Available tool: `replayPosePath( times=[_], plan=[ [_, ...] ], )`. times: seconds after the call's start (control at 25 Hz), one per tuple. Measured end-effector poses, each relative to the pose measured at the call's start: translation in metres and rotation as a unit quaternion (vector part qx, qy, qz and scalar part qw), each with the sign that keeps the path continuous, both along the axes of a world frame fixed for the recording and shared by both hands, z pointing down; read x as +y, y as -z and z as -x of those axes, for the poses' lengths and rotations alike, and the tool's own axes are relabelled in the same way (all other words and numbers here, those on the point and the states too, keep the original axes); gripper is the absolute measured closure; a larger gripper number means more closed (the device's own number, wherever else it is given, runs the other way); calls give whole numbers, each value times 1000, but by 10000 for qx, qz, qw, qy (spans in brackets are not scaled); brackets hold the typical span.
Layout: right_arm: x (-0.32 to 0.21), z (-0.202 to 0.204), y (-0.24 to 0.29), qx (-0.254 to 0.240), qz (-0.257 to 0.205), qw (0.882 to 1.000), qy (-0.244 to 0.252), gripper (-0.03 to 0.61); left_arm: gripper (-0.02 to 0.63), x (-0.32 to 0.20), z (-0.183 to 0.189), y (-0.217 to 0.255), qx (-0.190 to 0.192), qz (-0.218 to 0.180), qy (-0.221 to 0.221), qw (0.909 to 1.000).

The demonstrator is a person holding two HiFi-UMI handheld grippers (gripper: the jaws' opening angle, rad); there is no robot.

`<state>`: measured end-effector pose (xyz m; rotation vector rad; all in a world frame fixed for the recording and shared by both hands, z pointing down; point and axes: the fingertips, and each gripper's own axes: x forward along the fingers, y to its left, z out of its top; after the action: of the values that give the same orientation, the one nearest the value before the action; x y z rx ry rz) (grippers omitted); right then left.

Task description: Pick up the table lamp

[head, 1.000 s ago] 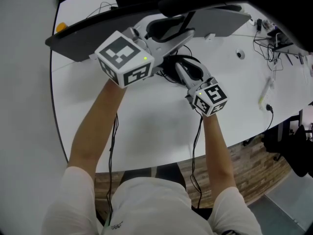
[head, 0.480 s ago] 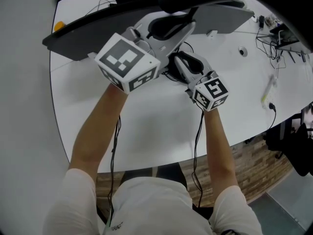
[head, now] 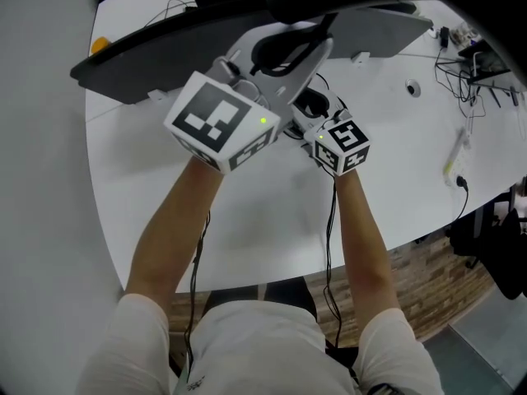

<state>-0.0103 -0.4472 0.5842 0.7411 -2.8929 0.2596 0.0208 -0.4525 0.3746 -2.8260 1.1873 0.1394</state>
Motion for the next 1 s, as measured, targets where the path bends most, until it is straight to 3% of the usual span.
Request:
replayPosePath(
  times=[0.36,0.44,0.56,1.0],
  plan=[
    [-3,9,-2,-78,-58,9998,170,443,575,0,-1,-1,1,3,81,10000],
    [-4,10,-2,-76,-81,9998,169,500,575,0,0,-1,14,-4,79,10000],
    [-5,11,-3,-38,-102,9997,200,522,575,0,1,0,22,-22,102,9999],
    [-3,9,-3,109,-148,9998,114,532,578,2,-1,1,-19,-96,141,9999]
  ],
)
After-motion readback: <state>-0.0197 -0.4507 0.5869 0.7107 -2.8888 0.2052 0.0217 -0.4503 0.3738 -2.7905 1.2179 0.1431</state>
